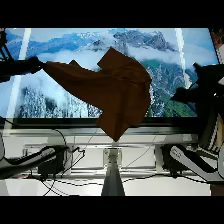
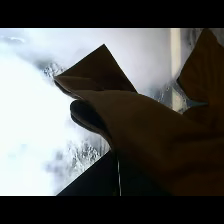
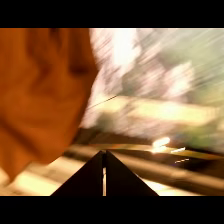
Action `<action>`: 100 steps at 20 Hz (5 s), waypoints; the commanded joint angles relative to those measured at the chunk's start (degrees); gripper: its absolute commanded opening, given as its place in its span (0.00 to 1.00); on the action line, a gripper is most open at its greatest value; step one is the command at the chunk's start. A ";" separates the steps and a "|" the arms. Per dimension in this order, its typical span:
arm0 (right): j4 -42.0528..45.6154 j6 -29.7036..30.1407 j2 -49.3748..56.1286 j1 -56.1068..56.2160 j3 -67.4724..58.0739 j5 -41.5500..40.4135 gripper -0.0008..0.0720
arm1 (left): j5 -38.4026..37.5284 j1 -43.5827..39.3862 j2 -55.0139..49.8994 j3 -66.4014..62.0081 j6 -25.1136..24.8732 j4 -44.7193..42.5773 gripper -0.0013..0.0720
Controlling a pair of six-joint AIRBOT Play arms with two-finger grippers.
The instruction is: Fold the clothes and pants, and hang the long-sleeved shirts on hangers.
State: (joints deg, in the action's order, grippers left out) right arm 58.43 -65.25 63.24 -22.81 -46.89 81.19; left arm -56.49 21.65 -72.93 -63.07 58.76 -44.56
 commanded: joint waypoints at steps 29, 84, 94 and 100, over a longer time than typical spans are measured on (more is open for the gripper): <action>-16.76 -4.26 3.89 32.44 12.22 -34.64 0.04 | -3.80 1.25 3.02 12.24 0.37 0.22 0.03; -0.28 -4.48 3.48 32.44 -1.62 -38.93 0.04 | -4.44 4.81 -2.75 20.94 -16.24 -7.37 0.03; 17.33 -4.61 -12.31 29.38 -27.36 -33.77 0.04 | -20.06 6.60 13.94 -3.17 -24.55 38.45 0.03; 17.92 -4.55 -24.94 19.67 -40.24 -34.32 0.04 | -6.45 15.78 28.55 -8.92 -24.52 52.96 0.03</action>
State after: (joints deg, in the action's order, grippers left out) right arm 75.05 -69.76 43.70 0.40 -81.60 47.05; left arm -70.41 33.63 -50.92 -69.73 34.46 -0.05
